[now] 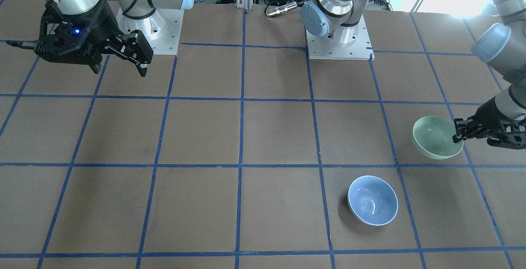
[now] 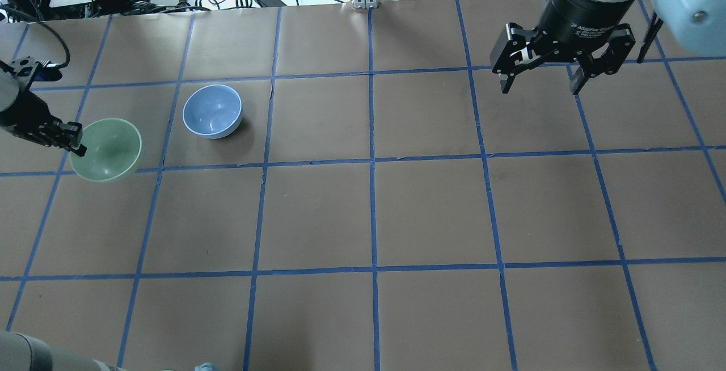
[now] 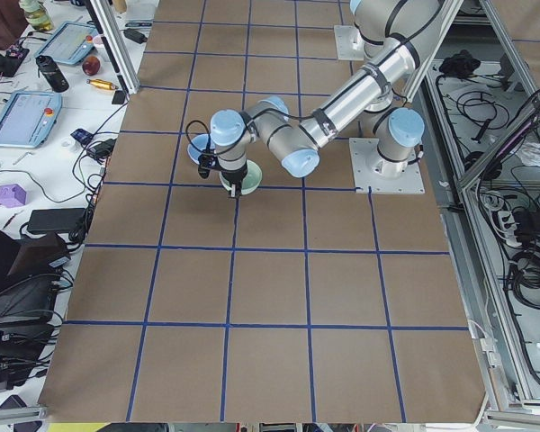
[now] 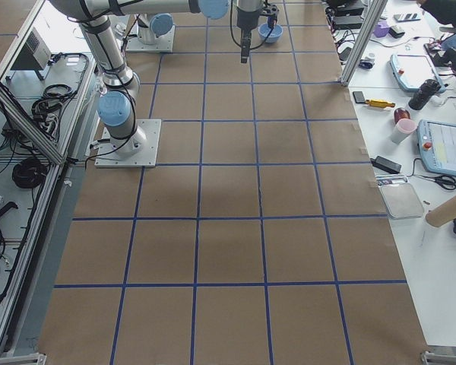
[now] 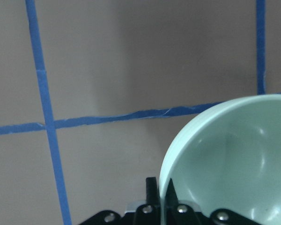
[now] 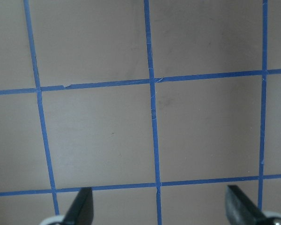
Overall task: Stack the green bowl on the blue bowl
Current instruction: 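Lift the green bowl with the left gripper toward the blue bowl, then lower the green bowl into the blue bowl and open the left gripper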
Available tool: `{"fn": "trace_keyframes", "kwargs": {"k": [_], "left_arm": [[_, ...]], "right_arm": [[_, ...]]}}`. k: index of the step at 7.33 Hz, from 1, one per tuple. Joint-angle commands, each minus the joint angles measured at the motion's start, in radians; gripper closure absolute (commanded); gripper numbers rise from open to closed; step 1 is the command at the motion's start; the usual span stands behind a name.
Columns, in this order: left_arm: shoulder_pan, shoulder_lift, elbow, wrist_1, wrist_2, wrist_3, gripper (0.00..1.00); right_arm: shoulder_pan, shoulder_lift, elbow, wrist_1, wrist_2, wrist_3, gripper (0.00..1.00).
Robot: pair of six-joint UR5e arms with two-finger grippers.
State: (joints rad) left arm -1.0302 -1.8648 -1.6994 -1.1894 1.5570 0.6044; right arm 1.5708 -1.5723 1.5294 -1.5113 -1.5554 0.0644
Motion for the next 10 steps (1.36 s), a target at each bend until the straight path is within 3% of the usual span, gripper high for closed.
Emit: {"fn": "trace_keyframes", "kwargs": {"k": [1, 2, 3, 4, 7, 10], "left_arm": [[-0.099, -0.028, 0.110, -0.085, -0.005, -0.158, 1.00], [-0.102, -0.051, 0.119, -0.085, -0.027, -0.188, 1.00], [-0.120, -0.081, 0.129, -0.073, -0.113, -0.275, 1.00], [-0.186, -0.106, 0.150, -0.059, -0.110, -0.322, 1.00], [-0.199, -0.201, 0.248, -0.058, -0.092, -0.362, 1.00], [-0.214, -0.241, 0.256, -0.056, -0.104, -0.373, 1.00]], "right_arm": [[0.000, 0.000, 0.000, 0.000, 0.000, 0.000, 0.00], [0.000, 0.000, 0.000, -0.001, 0.000, 0.000, 0.00], [0.000, 0.000, 0.000, 0.000, 0.000, 0.000, 0.00], [0.000, 0.000, 0.000, 0.000, 0.000, 0.000, 0.00], [0.000, 0.000, 0.000, 0.000, 0.000, 0.000, 0.00], [0.000, 0.000, 0.000, 0.000, 0.000, 0.000, 0.00]]}}
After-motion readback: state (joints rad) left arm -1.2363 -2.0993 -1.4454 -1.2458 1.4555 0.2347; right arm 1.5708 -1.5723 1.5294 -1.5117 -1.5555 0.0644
